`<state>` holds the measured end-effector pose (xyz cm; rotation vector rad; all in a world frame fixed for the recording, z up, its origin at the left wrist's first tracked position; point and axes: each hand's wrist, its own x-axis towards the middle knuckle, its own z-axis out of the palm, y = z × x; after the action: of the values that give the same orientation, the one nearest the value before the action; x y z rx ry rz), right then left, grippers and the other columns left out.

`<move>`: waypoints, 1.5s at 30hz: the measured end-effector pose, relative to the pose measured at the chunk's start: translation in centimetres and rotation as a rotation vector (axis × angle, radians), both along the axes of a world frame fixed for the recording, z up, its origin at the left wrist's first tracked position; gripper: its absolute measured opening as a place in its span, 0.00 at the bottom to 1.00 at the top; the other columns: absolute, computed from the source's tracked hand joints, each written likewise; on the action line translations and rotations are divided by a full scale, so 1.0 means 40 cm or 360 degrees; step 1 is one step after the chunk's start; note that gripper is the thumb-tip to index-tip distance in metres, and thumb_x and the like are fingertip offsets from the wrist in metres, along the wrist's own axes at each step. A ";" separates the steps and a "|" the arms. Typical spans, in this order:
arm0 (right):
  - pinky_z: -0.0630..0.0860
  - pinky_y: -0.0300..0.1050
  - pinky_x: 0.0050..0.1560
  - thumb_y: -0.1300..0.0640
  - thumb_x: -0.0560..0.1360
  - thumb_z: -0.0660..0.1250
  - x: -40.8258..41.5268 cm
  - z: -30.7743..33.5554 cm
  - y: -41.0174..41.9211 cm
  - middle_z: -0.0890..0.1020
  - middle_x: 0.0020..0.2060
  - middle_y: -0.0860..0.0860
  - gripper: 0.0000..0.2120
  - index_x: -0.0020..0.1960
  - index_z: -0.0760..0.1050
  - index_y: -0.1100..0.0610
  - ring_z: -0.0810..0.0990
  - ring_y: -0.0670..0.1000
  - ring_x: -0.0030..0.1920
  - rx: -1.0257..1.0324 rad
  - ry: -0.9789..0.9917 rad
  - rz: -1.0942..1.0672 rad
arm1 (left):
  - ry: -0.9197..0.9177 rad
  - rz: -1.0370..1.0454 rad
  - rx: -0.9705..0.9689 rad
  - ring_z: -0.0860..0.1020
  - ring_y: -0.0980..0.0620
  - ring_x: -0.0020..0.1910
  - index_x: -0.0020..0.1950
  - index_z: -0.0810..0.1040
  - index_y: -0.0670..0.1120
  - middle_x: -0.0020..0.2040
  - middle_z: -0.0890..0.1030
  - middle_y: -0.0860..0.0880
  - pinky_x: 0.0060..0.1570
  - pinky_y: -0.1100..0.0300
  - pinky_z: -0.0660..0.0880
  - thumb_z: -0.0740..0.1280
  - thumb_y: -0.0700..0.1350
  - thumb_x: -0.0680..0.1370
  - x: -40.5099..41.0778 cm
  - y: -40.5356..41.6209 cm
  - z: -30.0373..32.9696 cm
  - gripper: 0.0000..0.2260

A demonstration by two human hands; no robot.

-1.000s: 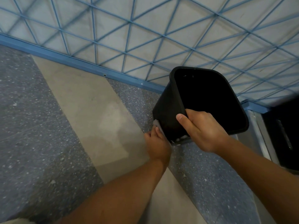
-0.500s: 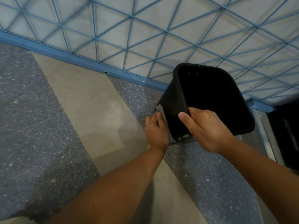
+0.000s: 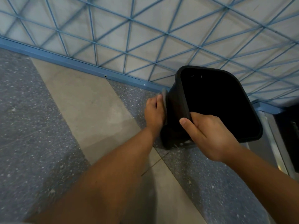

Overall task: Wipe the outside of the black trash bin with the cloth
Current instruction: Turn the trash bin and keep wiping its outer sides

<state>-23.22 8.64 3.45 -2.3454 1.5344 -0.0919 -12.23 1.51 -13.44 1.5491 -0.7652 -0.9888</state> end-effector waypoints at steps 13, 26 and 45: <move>0.76 0.56 0.38 0.39 0.78 0.49 0.005 -0.004 0.008 0.75 0.28 0.49 0.22 0.36 0.69 0.51 0.76 0.51 0.31 -0.0035 0.0111 -0.0143 | -0.0266 -0.0145 0.0014 0.71 0.48 0.43 0.47 0.73 0.46 0.45 0.75 0.41 0.44 0.59 0.63 0.58 0.47 0.85 0.014 0.261 -0.108 0.10; 0.72 0.49 0.50 0.35 0.78 0.52 0.084 0.019 -0.012 0.80 0.44 0.52 0.25 0.47 0.75 0.55 0.79 0.56 0.50 0.0210 -0.0025 -0.0379 | -0.0101 0.0095 0.0072 0.74 0.48 0.48 0.49 0.74 0.45 0.49 0.78 0.40 0.41 0.61 0.62 0.58 0.45 0.87 0.114 0.199 0.009 0.10; 0.76 0.51 0.45 0.27 0.72 0.42 -0.045 0.002 0.030 0.80 0.38 0.47 0.35 0.49 0.78 0.48 0.78 0.46 0.40 0.0044 0.0230 0.0181 | 0.0544 -0.0505 0.0521 0.76 0.45 0.72 0.76 0.75 0.49 0.72 0.78 0.44 0.77 0.47 0.69 0.58 0.41 0.87 0.042 0.184 -0.064 0.18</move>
<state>-25.02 9.84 3.55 -2.4583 1.4515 0.1274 -10.54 8.87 -15.99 1.4977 -0.6373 -1.6325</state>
